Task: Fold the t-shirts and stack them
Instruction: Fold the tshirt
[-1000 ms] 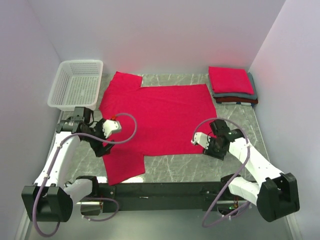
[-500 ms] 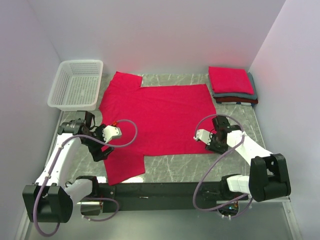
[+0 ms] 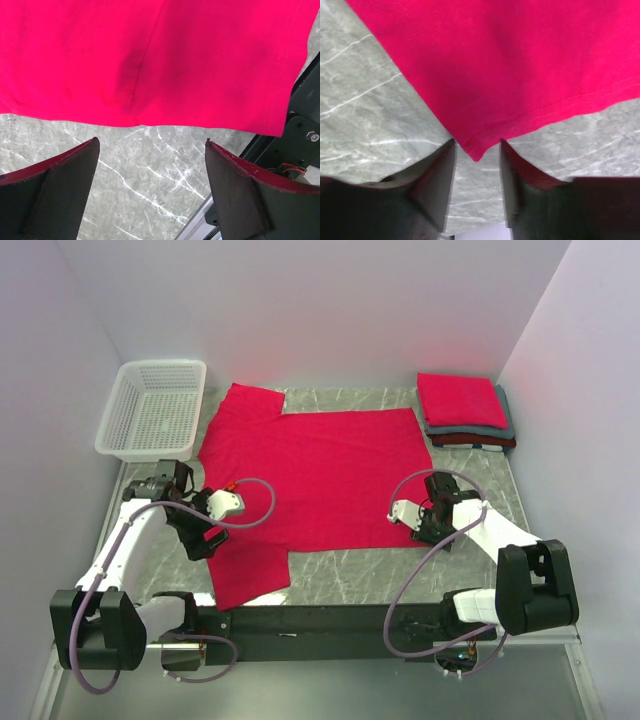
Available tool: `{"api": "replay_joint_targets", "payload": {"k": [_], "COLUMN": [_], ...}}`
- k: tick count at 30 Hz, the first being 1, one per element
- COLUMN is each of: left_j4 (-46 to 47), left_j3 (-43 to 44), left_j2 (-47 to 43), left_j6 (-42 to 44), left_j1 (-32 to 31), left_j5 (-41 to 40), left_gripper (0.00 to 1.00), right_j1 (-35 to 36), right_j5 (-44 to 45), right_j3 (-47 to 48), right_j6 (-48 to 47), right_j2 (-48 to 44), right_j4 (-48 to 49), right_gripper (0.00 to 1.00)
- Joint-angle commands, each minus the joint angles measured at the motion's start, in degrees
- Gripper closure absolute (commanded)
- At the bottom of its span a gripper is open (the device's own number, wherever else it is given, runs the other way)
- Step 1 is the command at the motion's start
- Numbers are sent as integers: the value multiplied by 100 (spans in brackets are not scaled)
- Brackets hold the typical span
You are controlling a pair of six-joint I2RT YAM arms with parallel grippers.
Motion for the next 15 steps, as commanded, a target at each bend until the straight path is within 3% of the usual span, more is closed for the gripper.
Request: {"api": "replay_joint_targets", "payload": {"k": [1,3,5,6,7,15], "left_j4": [4,-58,-32,-32,-32,776], "left_j3": [-52,-184,-438,-509,-579,-992], "left_j2": [-22,-127,-311,-364,-399,-426], "left_j6": [78,262,447,517,553,62], "left_j1": [11,3,11,3,-15,-348], "left_j5": [61,52,-79,-114,-150,-403], "left_gripper": [9,12,13,15,16,29], "right_j1": [-25,-25,-25,-25,-25,-25], "right_j5": [47,64,64,64,47,-67], "right_j3": [-155,-217,-182,-164,-147,20], "right_j6": [-110,-84,-22,4,57,66], "right_j2": [106,176,238,256,273,106], "right_j4": [333,464,492,466,430,17], "right_gripper": [55,63,81,95,99,100]}}
